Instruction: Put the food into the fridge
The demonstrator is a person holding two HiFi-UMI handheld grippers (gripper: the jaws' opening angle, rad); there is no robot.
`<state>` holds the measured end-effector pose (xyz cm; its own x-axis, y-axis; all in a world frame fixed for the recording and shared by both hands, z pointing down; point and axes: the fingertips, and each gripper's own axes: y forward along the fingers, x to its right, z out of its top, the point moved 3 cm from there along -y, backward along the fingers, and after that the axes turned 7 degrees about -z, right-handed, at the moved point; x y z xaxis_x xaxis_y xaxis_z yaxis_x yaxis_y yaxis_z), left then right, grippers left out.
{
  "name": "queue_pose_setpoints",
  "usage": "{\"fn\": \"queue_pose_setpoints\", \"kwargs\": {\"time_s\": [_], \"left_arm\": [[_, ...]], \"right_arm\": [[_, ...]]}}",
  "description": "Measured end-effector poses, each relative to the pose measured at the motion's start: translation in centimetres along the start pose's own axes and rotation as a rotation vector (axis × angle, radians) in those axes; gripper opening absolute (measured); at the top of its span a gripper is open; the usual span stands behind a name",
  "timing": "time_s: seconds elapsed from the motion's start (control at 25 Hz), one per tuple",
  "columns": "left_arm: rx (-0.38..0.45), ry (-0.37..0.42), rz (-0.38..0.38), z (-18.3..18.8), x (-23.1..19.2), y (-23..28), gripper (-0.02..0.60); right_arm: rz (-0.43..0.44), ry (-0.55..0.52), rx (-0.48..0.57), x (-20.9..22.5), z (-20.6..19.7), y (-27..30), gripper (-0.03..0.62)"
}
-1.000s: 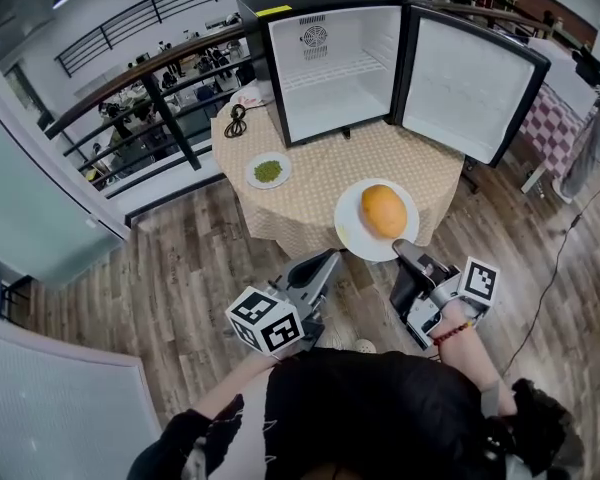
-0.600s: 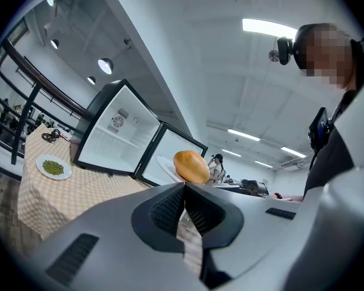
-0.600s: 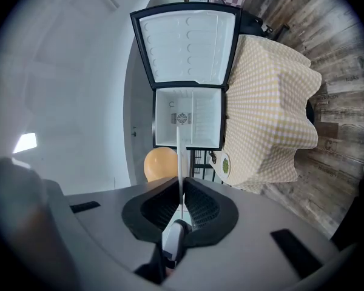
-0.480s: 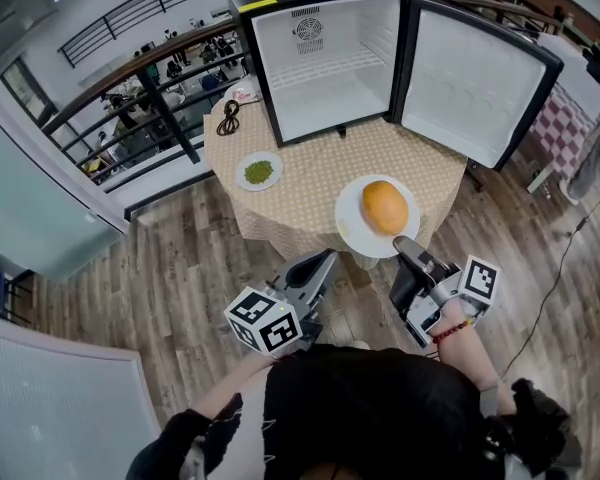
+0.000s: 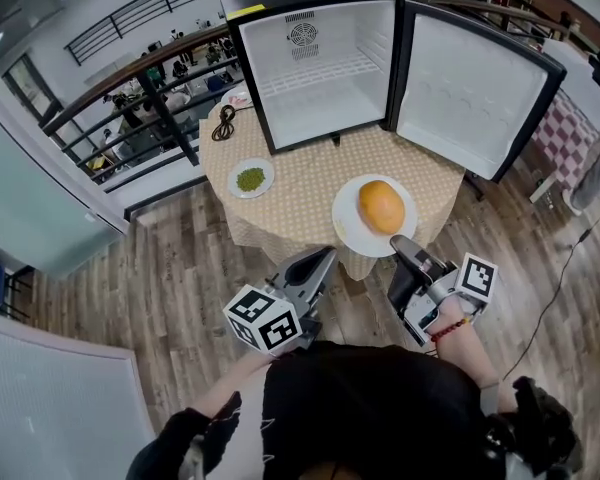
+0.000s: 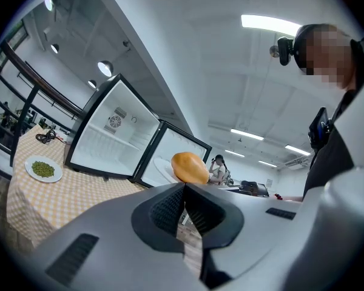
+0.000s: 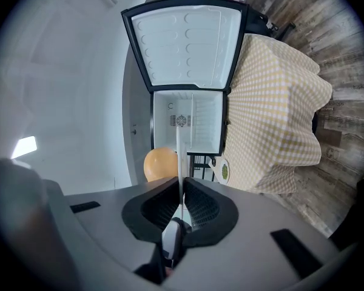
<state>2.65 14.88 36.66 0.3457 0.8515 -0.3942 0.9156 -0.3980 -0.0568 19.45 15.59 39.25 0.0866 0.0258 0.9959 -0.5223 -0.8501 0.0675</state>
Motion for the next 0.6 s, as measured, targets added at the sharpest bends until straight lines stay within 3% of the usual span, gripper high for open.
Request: {"fn": "queue_pose_setpoints", "kwargs": {"time_s": [0.6], "left_arm": [[0.028,0.010,0.077,-0.1,-1.5,2.2,0.011]], "right_arm": [[0.009,-0.014,-0.087,0.2,3.1,2.7,0.032]]}}
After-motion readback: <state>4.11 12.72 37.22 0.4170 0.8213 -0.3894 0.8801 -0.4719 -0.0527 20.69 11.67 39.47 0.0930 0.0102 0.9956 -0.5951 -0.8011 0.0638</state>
